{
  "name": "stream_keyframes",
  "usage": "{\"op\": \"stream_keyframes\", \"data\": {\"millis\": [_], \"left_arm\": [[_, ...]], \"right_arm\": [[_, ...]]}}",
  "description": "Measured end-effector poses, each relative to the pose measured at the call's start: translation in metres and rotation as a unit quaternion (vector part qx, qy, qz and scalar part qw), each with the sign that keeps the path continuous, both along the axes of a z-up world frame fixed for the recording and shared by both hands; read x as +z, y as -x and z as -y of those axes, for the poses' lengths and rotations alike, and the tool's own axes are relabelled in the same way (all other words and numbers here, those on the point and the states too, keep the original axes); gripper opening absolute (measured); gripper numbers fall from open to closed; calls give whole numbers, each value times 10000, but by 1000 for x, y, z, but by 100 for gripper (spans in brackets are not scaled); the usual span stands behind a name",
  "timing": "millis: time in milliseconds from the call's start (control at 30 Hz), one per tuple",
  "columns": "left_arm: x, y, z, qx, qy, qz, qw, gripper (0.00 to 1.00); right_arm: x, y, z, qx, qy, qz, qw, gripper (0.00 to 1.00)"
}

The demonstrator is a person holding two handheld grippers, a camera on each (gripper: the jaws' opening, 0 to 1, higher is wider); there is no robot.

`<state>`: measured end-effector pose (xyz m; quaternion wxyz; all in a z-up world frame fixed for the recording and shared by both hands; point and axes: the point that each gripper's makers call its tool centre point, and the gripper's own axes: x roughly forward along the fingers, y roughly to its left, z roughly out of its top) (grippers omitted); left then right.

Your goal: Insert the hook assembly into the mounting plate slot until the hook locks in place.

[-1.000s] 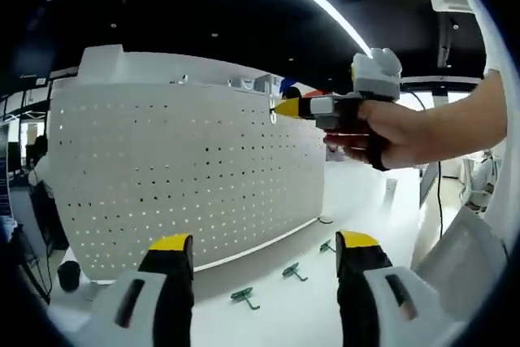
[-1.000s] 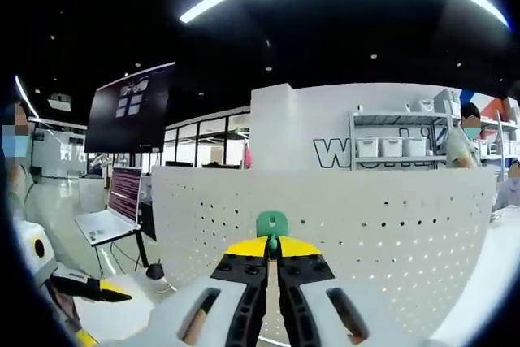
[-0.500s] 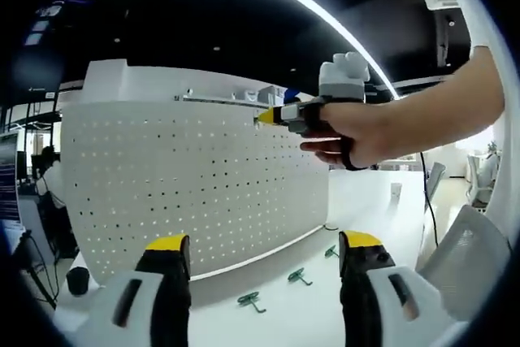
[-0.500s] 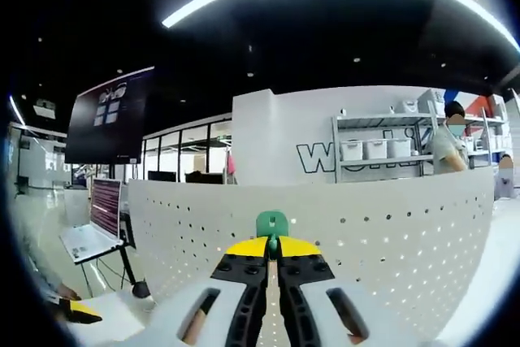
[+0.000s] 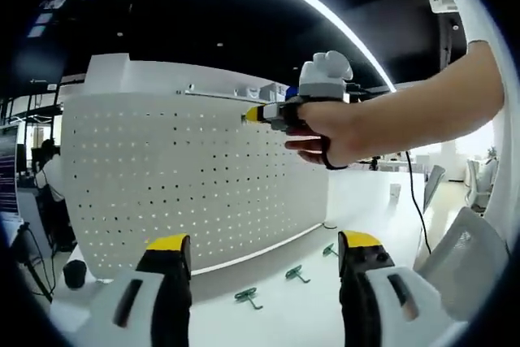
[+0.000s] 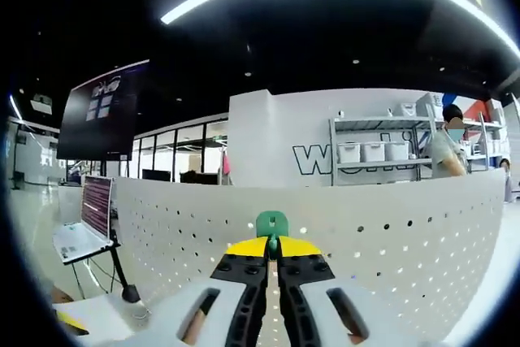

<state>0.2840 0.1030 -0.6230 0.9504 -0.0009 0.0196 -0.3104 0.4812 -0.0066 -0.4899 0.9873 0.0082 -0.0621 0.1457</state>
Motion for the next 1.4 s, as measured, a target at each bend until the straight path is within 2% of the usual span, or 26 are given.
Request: {"op": "stream_keyframes", "data": {"millis": [100, 300, 733, 1067, 1100, 1400], "left_arm": [[0, -1, 0, -2, 25, 9, 10000, 76], [-1, -3, -4, 42, 83, -55, 9999, 75], [-4, -4, -5, 49, 102, -106, 9999, 74], [-5, -6, -9, 133, 141, -109, 9998, 73], [-6, -7, -11, 159, 145, -124, 9997, 73], [-6, -7, -11, 150, 185, -159, 9996, 71]], "right_arm": [[1, -6, -4, -9, 139, 23, 9999, 1], [-2, -14, -6, -26, 110, -72, 9999, 1], [-12, -16, -2, -161, 28, -201, 9997, 1], [-14, -23, -5, -598, -149, -259, 9978, 1], [-13, -23, -5, -603, -56, -242, 9979, 1], [-14, -23, -4, -699, -138, -362, 9968, 2]]}}
